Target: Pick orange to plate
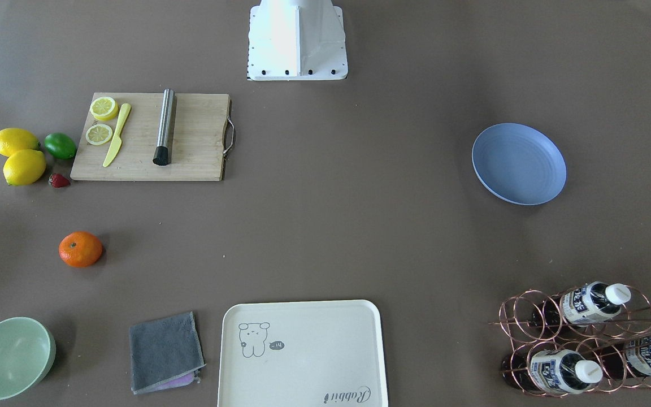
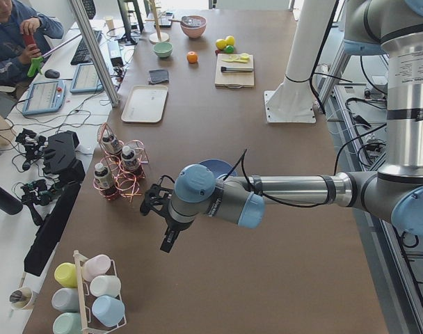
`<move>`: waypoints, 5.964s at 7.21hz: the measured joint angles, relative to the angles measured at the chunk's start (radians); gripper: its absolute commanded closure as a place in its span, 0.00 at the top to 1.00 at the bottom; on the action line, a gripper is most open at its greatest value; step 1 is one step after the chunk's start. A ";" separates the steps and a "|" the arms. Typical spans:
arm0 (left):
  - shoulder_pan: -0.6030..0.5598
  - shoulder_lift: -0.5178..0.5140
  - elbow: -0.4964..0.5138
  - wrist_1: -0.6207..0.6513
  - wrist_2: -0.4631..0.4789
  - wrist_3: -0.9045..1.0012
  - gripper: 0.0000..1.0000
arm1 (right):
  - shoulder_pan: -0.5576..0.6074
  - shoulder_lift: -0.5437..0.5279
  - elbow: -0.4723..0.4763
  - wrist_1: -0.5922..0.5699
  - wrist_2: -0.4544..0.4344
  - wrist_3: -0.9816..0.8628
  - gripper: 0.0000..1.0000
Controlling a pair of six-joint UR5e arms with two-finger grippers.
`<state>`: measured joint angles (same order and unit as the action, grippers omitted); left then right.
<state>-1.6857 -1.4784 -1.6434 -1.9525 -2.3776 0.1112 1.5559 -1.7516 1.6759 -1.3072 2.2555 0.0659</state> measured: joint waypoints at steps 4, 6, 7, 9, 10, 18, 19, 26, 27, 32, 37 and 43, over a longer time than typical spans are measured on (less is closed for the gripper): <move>0.073 -0.047 0.012 -0.084 -0.002 -0.057 0.98 | -0.010 0.004 0.002 0.174 0.124 0.027 0.99; 0.214 -0.038 0.032 -0.182 0.013 -0.235 0.98 | -0.062 0.016 0.025 0.261 0.173 0.182 1.00; 0.290 -0.013 0.065 -0.306 0.036 -0.366 0.98 | -0.102 0.013 0.029 0.315 0.174 0.262 1.00; 0.447 0.015 0.171 -0.606 0.068 -0.648 0.98 | -0.150 -0.001 0.032 0.371 0.154 0.331 1.00; 0.507 0.017 0.211 -0.719 0.073 -0.764 0.98 | -0.157 -0.007 0.032 0.380 0.148 0.339 1.00; 0.715 0.009 0.264 -0.946 0.184 -1.015 0.42 | -0.160 -0.018 0.033 0.387 0.121 0.338 1.00; 0.718 0.010 0.262 -0.947 0.181 -1.013 0.39 | -0.160 -0.018 0.033 0.387 0.120 0.338 1.00; 0.722 0.007 0.261 -0.946 0.180 -1.018 0.00 | -0.161 -0.008 0.032 0.385 0.118 0.342 1.00; 0.722 0.004 0.254 -0.944 0.177 -1.021 0.00 | -0.162 -0.008 0.031 0.385 0.118 0.342 1.00; 0.717 -0.249 0.194 -0.784 0.126 -1.271 0.00 | -0.162 -0.007 0.031 0.385 0.116 0.343 1.00; 0.935 -0.547 0.095 -0.334 0.355 -1.329 0.00 | -0.162 -0.006 0.031 0.385 0.117 0.345 1.00; 1.111 -0.618 0.119 -0.296 0.567 -1.399 0.00 | -0.165 -0.005 0.030 0.384 0.118 0.345 1.00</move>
<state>-0.5749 -2.0960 -1.5247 -2.2489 -1.8110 -1.2882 1.3907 -1.7565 1.7058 -0.9234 2.3731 0.4111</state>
